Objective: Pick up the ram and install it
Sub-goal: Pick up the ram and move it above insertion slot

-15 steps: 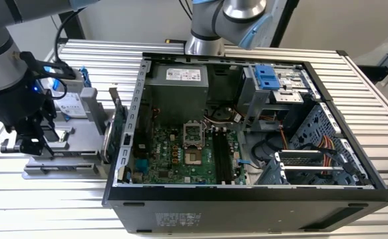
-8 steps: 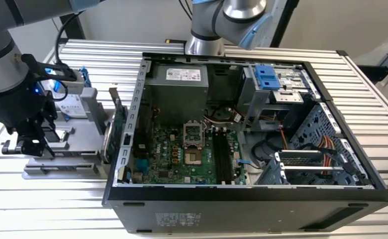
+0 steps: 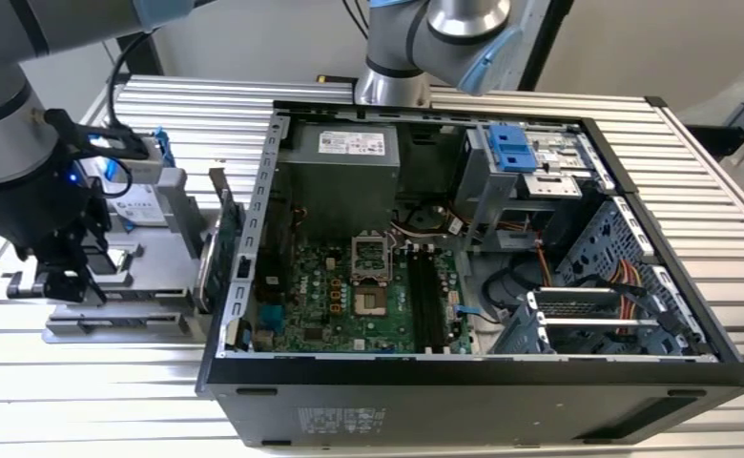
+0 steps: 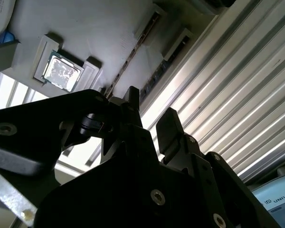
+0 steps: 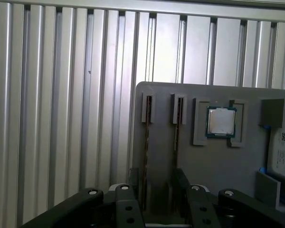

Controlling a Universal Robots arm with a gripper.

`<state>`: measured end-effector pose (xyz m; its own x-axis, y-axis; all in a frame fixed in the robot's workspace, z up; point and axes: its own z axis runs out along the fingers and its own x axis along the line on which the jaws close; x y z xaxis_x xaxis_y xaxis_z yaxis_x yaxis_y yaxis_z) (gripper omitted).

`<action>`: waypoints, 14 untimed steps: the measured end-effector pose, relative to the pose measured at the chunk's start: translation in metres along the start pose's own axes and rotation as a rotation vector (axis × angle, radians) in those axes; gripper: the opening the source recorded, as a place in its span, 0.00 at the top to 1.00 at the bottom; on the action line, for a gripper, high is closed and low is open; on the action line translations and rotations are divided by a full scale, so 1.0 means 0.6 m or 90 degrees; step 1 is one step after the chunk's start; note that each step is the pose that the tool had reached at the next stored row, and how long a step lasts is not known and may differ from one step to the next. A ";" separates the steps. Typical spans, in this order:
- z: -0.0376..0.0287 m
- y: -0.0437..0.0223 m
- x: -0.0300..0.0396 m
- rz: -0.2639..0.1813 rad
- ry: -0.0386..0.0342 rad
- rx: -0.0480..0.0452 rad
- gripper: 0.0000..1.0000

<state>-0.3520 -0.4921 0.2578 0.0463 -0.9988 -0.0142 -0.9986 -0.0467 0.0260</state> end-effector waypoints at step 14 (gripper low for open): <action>0.013 0.000 0.003 0.000 0.0002 0.0000 0.00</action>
<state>-0.3520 -0.4937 0.2499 0.0463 -0.9988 -0.0139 -0.9986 -0.0467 0.0260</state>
